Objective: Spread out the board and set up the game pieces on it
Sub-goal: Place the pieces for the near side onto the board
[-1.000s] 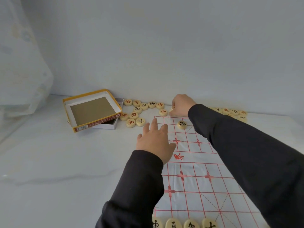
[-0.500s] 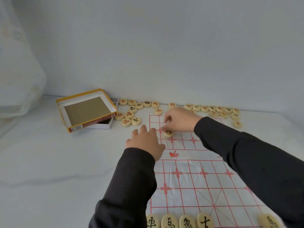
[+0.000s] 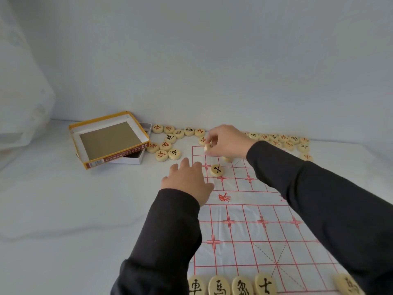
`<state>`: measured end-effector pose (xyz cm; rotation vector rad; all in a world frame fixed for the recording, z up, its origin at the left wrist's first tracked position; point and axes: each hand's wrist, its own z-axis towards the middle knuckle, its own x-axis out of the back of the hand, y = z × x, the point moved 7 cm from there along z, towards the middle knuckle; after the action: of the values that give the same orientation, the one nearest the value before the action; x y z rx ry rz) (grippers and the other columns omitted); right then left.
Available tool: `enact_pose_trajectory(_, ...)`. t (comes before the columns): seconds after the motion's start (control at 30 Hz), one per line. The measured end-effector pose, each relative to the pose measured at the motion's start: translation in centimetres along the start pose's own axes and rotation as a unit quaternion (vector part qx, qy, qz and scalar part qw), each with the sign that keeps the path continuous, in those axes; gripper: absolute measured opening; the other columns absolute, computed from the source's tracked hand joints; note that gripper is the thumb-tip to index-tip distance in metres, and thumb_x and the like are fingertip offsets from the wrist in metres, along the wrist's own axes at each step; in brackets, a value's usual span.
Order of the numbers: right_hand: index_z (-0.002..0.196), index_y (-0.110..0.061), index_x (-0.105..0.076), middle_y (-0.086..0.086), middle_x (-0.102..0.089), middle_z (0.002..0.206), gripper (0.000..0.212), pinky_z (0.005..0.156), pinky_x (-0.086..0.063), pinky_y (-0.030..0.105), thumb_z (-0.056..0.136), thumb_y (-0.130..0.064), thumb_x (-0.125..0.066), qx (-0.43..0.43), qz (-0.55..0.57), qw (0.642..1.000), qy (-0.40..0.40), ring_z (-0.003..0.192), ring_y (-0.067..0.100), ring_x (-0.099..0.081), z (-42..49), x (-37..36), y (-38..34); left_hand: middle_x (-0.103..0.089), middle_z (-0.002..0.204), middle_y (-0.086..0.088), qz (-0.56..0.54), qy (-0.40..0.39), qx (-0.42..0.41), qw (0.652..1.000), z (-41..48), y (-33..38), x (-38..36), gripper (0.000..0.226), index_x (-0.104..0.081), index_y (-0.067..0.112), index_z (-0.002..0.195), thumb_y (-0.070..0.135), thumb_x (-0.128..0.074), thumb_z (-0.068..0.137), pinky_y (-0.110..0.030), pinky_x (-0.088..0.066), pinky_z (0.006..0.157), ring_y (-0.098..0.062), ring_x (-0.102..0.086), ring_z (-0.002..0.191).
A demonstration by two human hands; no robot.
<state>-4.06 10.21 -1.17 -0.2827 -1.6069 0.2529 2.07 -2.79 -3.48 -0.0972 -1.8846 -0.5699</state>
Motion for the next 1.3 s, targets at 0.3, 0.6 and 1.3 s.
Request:
enact_pose_trajectory(0.3,0.106,-0.013,-0.065,0.000,-0.060,0.106,0.029,0.077,-0.041,0.025,0.089,-0.036,-0.059,-0.057,-0.047,0.997,0.003,0.094,0.016,-0.054,-2.1,1.6,2.9,-0.038,0.141,-0.004,-0.012,0.003,-0.012,1.000,0.2,0.2,-0.5,0.058,-0.030,0.022,0.141,0.043,-0.051,0.091,-0.040,-0.040,0.101,-0.025,-0.040,0.126)
enact_pose_trajectory(0.6,0.100,-0.008,-0.068,0.004,-0.066,0.102,0.024,0.080,-0.050,0.032,0.085,-0.027,-0.064,-0.091,-0.035,0.995,0.024,0.090,0.020,-0.060,-2.4,-0.2,3.8,-0.040,0.137,-0.006,0.001,0.075,-0.007,0.997,3.7,2.1,-1.1,0.062,-0.031,0.021,0.141,0.042,-0.056,0.088,-0.034,-0.048,0.087,-0.024,-0.052,0.113)
enact_pose_trajectory(1.3,0.116,-0.020,-0.064,-0.003,-0.056,0.113,0.031,0.092,-0.047,0.025,0.085,-0.015,-0.067,-0.042,0.051,0.994,0.092,0.106,0.014,-0.055,-18.1,0.9,1.8,-0.053,0.120,-0.007,0.178,0.010,-0.094,0.980,1.3,2.9,-1.8,0.036,-0.049,0.018,0.124,0.036,-0.050,0.093,-0.030,-0.045,0.082,-0.024,-0.055,0.097)
